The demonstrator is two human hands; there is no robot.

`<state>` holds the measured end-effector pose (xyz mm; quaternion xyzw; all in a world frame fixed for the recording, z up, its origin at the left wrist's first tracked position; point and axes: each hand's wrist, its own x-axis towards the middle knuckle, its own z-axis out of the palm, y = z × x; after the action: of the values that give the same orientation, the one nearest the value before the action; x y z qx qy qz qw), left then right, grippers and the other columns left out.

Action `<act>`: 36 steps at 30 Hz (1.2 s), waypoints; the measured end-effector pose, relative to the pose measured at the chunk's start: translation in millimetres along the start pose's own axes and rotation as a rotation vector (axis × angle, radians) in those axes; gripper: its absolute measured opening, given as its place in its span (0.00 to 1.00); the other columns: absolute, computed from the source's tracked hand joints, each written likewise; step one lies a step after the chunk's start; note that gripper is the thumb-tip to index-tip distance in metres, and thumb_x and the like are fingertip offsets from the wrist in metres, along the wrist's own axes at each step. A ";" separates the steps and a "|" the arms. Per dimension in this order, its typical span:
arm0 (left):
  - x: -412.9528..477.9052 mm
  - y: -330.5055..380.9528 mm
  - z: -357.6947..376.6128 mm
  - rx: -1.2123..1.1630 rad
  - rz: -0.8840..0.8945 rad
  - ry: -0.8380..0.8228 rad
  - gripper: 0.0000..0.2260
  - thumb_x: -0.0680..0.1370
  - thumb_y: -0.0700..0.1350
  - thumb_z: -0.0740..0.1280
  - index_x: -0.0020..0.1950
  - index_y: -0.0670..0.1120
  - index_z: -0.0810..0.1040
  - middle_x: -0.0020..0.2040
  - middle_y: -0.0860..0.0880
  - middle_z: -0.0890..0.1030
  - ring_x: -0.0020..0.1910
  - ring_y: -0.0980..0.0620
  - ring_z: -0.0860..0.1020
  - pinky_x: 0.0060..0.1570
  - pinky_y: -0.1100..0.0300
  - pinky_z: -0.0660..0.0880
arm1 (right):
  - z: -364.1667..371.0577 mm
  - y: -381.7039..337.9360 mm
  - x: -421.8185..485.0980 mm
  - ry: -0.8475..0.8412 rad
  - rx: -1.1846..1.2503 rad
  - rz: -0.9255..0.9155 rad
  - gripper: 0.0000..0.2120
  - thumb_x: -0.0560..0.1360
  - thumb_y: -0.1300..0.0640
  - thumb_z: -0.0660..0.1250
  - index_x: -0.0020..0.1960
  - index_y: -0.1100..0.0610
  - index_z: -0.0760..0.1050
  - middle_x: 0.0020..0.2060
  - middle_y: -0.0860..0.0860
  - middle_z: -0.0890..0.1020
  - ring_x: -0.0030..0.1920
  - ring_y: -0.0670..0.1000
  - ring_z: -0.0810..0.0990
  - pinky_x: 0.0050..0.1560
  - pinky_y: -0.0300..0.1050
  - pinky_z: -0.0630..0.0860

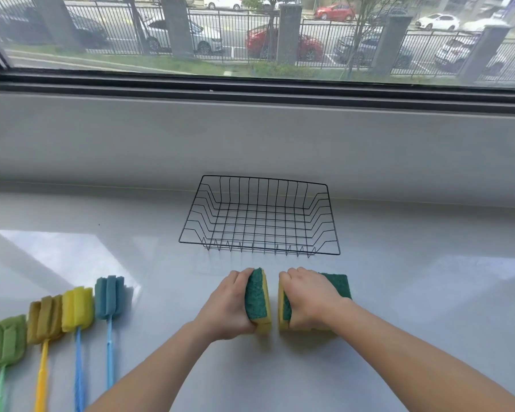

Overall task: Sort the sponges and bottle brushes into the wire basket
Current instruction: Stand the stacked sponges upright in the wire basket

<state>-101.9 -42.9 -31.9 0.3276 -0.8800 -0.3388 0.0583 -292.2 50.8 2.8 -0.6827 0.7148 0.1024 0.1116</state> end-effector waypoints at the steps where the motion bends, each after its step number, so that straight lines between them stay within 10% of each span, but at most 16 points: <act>1: -1.7 0.1 -5.9 0.003 -0.004 0.006 0.47 0.58 0.58 0.72 0.74 0.56 0.58 0.57 0.56 0.68 0.56 0.56 0.70 0.54 0.61 0.72 | -1.7 -0.8 -0.4 0.020 0.011 -0.003 0.23 0.62 0.43 0.70 0.49 0.53 0.65 0.47 0.52 0.75 0.47 0.55 0.74 0.46 0.48 0.70; 18: 29.6 11.7 -114.2 0.063 0.043 0.285 0.47 0.56 0.60 0.73 0.72 0.55 0.60 0.54 0.54 0.69 0.53 0.53 0.71 0.52 0.55 0.75 | -87.3 -4.6 32.4 0.188 0.048 -0.070 0.33 0.59 0.37 0.73 0.56 0.52 0.67 0.50 0.49 0.75 0.50 0.53 0.73 0.51 0.48 0.75; 36: 190.2 -54.3 -154.2 0.437 0.008 0.105 0.46 0.58 0.63 0.71 0.72 0.51 0.60 0.53 0.50 0.72 0.53 0.47 0.74 0.53 0.50 0.69 | -115.5 63.1 198.2 0.168 0.041 -0.037 0.35 0.60 0.37 0.73 0.60 0.52 0.68 0.53 0.49 0.75 0.56 0.54 0.71 0.50 0.49 0.73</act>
<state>-170.7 -276.3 28.7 0.3461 -0.9296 -0.1221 0.0329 -366.0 -169.7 53.3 -0.6996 0.7108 0.0277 0.0670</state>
